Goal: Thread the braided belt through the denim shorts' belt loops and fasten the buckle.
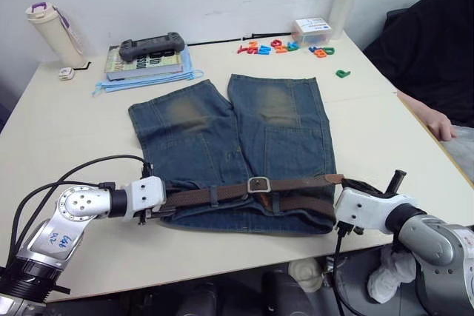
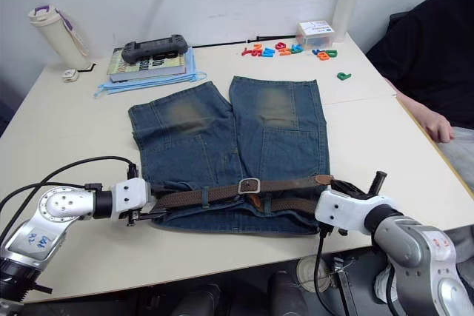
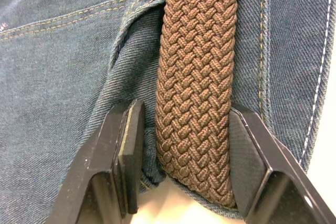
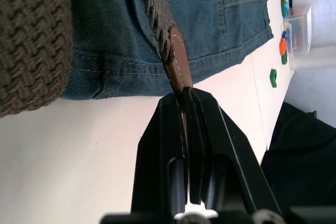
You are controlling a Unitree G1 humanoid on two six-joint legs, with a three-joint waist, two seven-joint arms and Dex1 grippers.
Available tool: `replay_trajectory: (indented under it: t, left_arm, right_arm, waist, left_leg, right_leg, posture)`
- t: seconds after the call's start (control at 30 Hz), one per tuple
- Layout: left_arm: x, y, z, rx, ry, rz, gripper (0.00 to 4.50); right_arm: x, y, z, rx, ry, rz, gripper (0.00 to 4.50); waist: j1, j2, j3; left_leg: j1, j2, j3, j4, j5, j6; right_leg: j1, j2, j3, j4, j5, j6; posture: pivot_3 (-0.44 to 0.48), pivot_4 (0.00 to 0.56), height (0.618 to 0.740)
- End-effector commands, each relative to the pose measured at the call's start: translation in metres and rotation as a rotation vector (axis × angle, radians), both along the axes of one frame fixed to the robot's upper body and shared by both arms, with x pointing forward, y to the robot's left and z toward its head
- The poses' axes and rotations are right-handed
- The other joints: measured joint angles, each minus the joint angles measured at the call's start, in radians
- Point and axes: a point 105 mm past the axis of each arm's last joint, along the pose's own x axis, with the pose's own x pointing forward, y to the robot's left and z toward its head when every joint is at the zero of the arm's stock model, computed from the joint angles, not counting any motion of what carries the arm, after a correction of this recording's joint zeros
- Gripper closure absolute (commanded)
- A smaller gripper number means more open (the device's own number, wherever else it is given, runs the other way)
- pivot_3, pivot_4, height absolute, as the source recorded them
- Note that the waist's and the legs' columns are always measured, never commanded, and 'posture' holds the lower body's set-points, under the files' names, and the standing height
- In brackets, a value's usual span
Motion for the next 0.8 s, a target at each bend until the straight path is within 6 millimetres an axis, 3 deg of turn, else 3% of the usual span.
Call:
replay_trajectory:
  t: [0.03,0.4,0.8]
  left_arm:
    - [-0.011,0.035,-0.021,0.046,0.159,0.155,2.12]
    - [-0.024,0.026,0.008,-0.12,0.161,0.145,2.12]
    - [-0.032,0.03,0.015,-0.107,0.149,0.159,2.12]
  right_arm:
    - [-0.001,0.004,0.013,0.025,-0.051,-0.025,4.5]
    - [-0.019,0.054,0.024,0.107,-0.086,0.187,4.5]
    - [-0.027,0.049,0.004,0.048,0.0,0.204,4.5]
  waist:
    - [-0.003,0.0,0.0]
    - [-0.021,-0.007,0.01]
    - [-0.02,-0.008,0.011]
  left_leg:
    - [0.0,0.0,0.0,0.0,0.0,0.0]
    - [-0.002,0.003,-0.004,0.0,-0.003,-0.004]
    - [-0.017,0.002,-0.002,0.001,-0.004,-0.008]
  right_leg:
    - [0.0,0.0,0.0,0.0,0.0,0.0]
    - [-0.006,0.002,0.0,0.0,-0.002,-0.003]
    - [-0.02,0.002,0.001,-0.001,-0.002,-0.004]
  posture:
    - [0.0,0.15,0.707]
    - [0.0,0.15,0.707]
    - [0.0,0.15,0.707]
